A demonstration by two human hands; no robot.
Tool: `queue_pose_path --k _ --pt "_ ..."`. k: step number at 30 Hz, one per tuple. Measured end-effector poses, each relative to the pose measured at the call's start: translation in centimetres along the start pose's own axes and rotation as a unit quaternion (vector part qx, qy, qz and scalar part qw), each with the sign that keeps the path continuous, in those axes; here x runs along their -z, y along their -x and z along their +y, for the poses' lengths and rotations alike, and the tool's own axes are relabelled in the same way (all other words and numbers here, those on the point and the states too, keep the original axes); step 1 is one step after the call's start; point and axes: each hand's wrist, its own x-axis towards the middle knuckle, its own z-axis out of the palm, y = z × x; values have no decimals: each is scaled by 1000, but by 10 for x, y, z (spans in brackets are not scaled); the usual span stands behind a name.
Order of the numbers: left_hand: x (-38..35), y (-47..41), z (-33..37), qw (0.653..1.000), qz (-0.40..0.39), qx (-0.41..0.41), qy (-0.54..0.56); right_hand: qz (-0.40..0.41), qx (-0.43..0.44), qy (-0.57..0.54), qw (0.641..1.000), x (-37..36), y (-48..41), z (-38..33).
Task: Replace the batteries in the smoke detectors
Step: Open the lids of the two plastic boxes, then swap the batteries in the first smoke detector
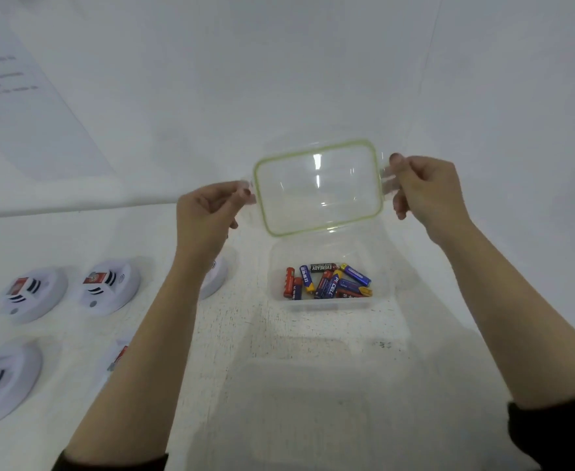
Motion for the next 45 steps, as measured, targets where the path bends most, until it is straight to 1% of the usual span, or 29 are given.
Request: queue_pose_path --k 3,5,8,13,16,21,26,29,33,35,37,40,42,43,45 --pt "-8 -28 -12 998 15 34 -52 -15 -42 18 999 -13 -28 7" --pt "-13 -46 -24 994 8 79 -74 -26 -72 30 997 -21 -39 14" --pt "-22 -62 -41 985 2 153 -79 -44 -97 73 992 -30 -47 24" --pt "-31 -66 -63 974 -66 191 -101 -130 -123 169 969 -34 -52 42" --pt "-33 -65 -72 968 -89 207 -108 -130 -129 208 961 -36 -49 47" --pt "-19 -53 -65 966 -117 182 -141 -138 -92 269 949 -36 -35 41" --pt "29 -20 -36 966 -149 138 -160 -131 -24 343 930 -40 -1 15" --pt "66 6 -24 970 -140 117 -161 -134 9 331 934 -50 31 -14" --pt "120 46 -24 968 -135 96 -191 -181 27 297 937 -73 85 -45" --pt "148 67 -34 962 -151 93 -206 -206 20 275 939 -87 117 -56" --pt "173 86 -48 954 -178 107 -216 -221 13 263 939 -104 149 -63" --pt "197 110 -66 936 -263 136 -190 -242 23 268 932 -132 193 -62" --pt "206 117 -79 927 -290 104 -214 -250 19 251 935 -149 216 -56" --pt "209 119 -83 925 -290 84 -231 -253 14 245 936 -157 225 -52" --pt "216 120 -87 935 -276 63 -215 -252 -6 228 941 -172 239 -46"
